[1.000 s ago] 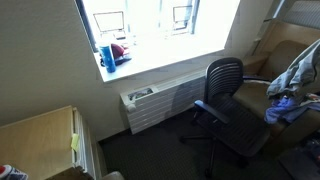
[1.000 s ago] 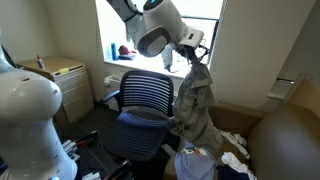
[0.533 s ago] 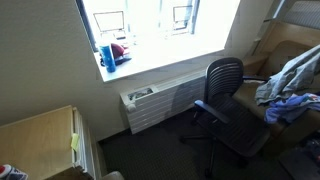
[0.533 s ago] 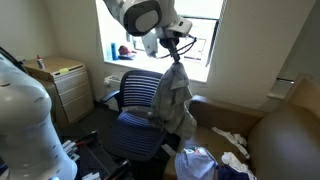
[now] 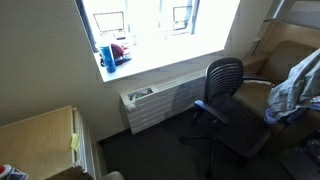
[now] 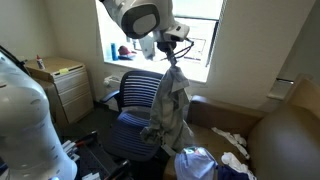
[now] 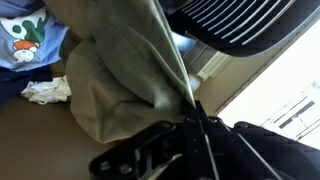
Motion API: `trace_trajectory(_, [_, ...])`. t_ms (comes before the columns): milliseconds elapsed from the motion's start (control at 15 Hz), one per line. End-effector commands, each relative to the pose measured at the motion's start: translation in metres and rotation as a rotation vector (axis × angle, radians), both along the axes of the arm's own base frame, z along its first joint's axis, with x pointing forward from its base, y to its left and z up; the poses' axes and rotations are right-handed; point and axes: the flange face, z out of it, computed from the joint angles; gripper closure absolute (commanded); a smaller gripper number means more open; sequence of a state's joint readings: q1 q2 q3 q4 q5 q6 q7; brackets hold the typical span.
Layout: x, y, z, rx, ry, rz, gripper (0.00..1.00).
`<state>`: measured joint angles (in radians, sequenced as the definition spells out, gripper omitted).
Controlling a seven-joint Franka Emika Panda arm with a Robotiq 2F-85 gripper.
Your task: Put the brown clothing on the black chair
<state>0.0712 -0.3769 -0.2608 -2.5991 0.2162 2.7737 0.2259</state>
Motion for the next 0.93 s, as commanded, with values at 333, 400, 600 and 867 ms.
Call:
trace_trajectory(333, [0.014,0.136,0.042,0.273,0.027,0.361,1.00])
trace_trajectory(400, [0.017,0.149,0.055,0.303,0.015,0.398,1.00])
trace_trajectory(600, [0.029,0.179,0.048,0.361,-0.032,0.422,1.00])
trace_trajectory(867, [0.022,0.180,0.048,0.357,-0.007,0.421,1.00])
